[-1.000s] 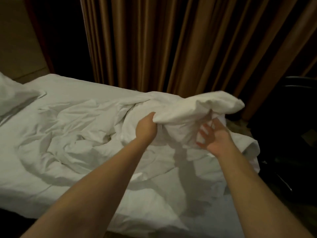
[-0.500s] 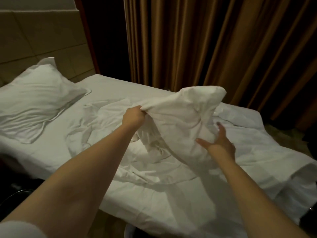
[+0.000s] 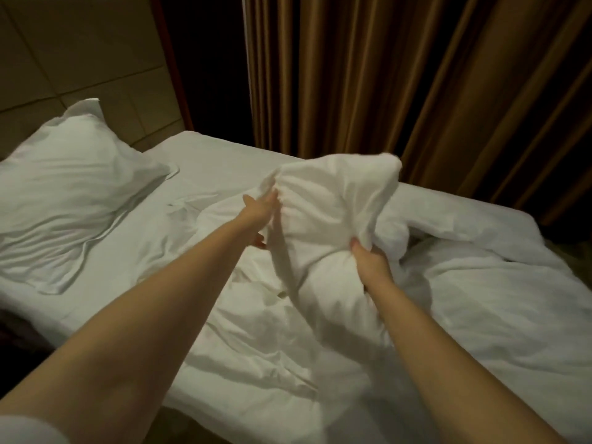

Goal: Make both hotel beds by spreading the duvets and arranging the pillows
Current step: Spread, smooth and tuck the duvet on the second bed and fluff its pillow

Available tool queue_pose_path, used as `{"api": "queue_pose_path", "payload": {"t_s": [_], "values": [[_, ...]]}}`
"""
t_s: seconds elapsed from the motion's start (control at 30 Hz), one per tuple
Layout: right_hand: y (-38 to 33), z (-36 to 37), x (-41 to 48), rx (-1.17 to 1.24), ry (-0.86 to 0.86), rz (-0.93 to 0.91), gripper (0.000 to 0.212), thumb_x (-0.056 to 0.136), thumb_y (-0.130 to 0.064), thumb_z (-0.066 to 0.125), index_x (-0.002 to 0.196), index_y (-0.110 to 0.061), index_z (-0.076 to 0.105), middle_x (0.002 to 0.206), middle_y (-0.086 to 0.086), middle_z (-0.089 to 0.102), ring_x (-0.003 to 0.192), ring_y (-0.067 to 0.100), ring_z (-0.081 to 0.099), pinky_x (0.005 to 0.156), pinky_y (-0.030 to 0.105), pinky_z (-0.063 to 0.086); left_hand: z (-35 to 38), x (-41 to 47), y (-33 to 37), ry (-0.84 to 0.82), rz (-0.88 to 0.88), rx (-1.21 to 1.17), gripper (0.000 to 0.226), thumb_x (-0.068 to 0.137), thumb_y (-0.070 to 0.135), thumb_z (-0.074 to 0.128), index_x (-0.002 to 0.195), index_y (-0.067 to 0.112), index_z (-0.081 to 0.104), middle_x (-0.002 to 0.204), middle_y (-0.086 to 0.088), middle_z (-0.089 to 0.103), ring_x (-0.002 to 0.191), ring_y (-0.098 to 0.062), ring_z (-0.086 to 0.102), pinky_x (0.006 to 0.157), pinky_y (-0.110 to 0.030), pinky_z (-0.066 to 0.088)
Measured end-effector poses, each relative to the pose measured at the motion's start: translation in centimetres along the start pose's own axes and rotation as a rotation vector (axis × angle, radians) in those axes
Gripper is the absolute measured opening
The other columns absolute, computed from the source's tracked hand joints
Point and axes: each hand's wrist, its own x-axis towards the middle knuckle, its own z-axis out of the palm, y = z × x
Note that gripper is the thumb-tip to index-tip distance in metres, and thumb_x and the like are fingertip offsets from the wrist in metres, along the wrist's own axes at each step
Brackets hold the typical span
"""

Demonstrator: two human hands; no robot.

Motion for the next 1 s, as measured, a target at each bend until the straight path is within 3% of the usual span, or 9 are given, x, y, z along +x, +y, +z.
{"api": "queue_pose_path", "payload": {"t_s": [0.13,0.23,0.33,0.43,0.6,0.73,0.8,0.87,1.0], "values": [[-5.9,7.5,3.6,0.422,0.115,0.069,0.040,0.098,-0.024,0.050,0.132,-0.002,0.051,0.130,0.014,0.057,0.115,0.030,0.055,0.093,0.033,0.043,-7.6,3.3,-1.7,-0.209,-0.085,0.030,0.080,0.090,0.067,0.034,0.151,0.018,0.017,0.145,-0.022,0.035,0.108,-0.041,0.058,0.082,-0.048,0.054],[-9.7,13.0,4.5,0.785,-0.180,0.100,0.030,0.100,-0.024,0.047,0.127,-0.011,0.051,0.115,0.004,0.060,0.100,0.021,0.059,0.094,0.035,0.048,-12.1,4.5,-2.8,-0.372,-0.053,0.041,0.082,0.085,0.067,0.043,0.150,0.023,0.019,0.142,-0.019,0.042,0.112,-0.037,0.057,0.087,-0.048,0.053],[-11.2,17.3,4.5,0.716,-0.551,0.005,0.032,0.102,-0.024,0.040,0.133,-0.015,0.046,0.124,0.002,0.058,0.113,0.018,0.055,0.102,0.034,0.043,-12.3,4.6,-3.9,-0.506,0.067,0.070,0.077,0.083,0.054,0.062,0.146,0.028,0.025,0.130,-0.001,0.055,0.111,-0.023,0.060,0.079,-0.038,0.054],[-9.5,20.1,3.7,0.527,-0.718,-0.008,0.049,0.103,-0.027,0.038,0.150,-0.024,0.026,0.145,-0.010,0.037,0.131,0.009,0.037,0.103,0.024,0.034,-9.3,5.6,-6.9,-0.276,0.095,0.005,0.039,0.086,0.020,0.065,0.122,0.016,0.055,0.101,0.000,0.067,0.097,-0.021,0.065,0.079,-0.041,0.057],[-0.4,19.8,1.9,-0.383,-0.574,-0.183,0.070,0.094,-0.041,0.054,0.152,-0.020,0.020,0.157,0.002,0.024,0.142,0.017,0.025,0.110,0.026,0.023,-8.2,7.5,-11.9,0.128,-0.128,-0.266,0.030,0.093,0.023,0.051,0.120,0.014,0.059,0.105,-0.011,0.066,0.098,-0.031,0.064,0.083,-0.043,0.056],[7.5,17.7,0.2,-1.050,-0.527,-0.258,0.118,0.067,-0.073,0.061,0.152,-0.025,-0.006,0.159,0.001,0.009,0.145,0.020,0.015,0.116,0.038,0.020,-8.6,7.6,-11.0,0.152,-0.158,-0.366,0.031,0.096,0.020,0.048,0.125,0.011,0.056,0.109,-0.010,0.064,0.099,-0.029,0.062,0.088,-0.044,0.054],[9.1,17.6,0.6,-1.038,-0.442,-0.219,0.097,0.080,-0.062,0.057,0.152,-0.024,0.004,0.152,0.004,0.027,0.138,0.024,0.032,0.111,0.041,0.031,-7.9,6.6,-10.4,0.070,-0.071,-0.375,0.035,0.096,0.019,0.049,0.130,0.015,0.052,0.113,-0.007,0.064,0.099,-0.025,0.062,0.082,-0.038,0.055],[8.7,17.7,1.4,-0.767,-0.355,-0.101,0.053,0.097,-0.046,0.039,0.143,-0.020,0.031,0.139,0.010,0.048,0.124,0.029,0.048,0.103,0.043,0.040,-7.2,5.7,-10.3,-0.046,0.005,-0.362,0.043,0.092,0.012,0.050,0.134,0.023,0.047,0.116,-0.002,0.062,0.100,-0.022,0.062,0.077,-0.032,0.055],[4.7,17.4,3.9,-0.204,-0.069,0.033,0.034,0.103,-0.022,0.036,0.132,-0.010,0.049,0.128,0.015,0.056,0.115,0.032,0.053,0.096,0.037,0.039,-7.2,5.3,-11.0,-0.147,0.038,-0.289,0.052,0.094,0.033,0.053,0.141,0.034,0.031,0.118,0.009,0.056,0.102,-0.013,0.057,0.078,-0.027,0.048]]}}
